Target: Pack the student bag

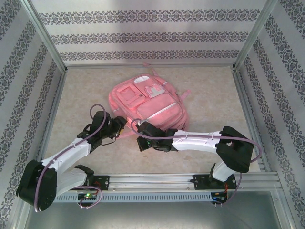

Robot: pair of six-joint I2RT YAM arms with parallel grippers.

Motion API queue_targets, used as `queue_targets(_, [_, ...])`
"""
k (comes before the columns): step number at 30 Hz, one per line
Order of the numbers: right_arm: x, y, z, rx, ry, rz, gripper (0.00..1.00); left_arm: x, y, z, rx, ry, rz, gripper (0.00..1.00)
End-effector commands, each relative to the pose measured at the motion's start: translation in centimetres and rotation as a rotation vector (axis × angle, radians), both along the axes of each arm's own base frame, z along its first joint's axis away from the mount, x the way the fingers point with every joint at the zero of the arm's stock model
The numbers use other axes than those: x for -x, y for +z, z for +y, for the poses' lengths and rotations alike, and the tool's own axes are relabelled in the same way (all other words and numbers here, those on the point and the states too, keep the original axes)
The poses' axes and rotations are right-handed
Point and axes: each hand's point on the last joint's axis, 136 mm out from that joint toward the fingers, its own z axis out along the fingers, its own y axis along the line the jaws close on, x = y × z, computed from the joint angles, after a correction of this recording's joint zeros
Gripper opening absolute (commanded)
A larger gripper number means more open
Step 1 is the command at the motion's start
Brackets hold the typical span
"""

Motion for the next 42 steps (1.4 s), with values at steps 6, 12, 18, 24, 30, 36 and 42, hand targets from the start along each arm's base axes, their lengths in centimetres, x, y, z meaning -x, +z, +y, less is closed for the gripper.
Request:
queue_targets(6, [-0.9,2.1,2.1,-0.155,-0.010,-0.006,0.00,-1.2,1.0,-1.7,0.019,0.003,-0.082,0.44])
queue_targets(12, [-0.9,2.1,2.2,-0.159,-0.002,-0.002,0.00,-2.1,-0.1,-1.8,-0.006,0.028,-0.074,0.30])
queue_targets(18, [-1.2,1.0,0.9,-0.107,-0.047,0.001,0.00,-2.5,-1.3,-1.1,-0.039,0.068,-0.052,0.11])
queue_targets(24, [-0.9,-0.8,-1.8,-0.001,-0.111,0.023,0.00,-2.8,-1.3,-0.1,-0.102,0.100,-0.050,0.00])
queue_targets(30, [0.1,-2.2,-4.8,0.072,-0.135,0.055,0.00,-3.1,-1.0,0.7,-0.136,0.120,-0.050,0.00])
queue_targets(36, [0.6,-2.4,-7.3,0.101,-0.170,0.087,0.00,-3.1,-1.1,1.2,-0.155,0.124,-0.039,0.00])
queue_targets(42, [0.9,-1.8,-9.4,0.137,-0.183,0.107,0.00,-3.1,-0.9,1.8,-0.174,0.131,-0.043,0.00])
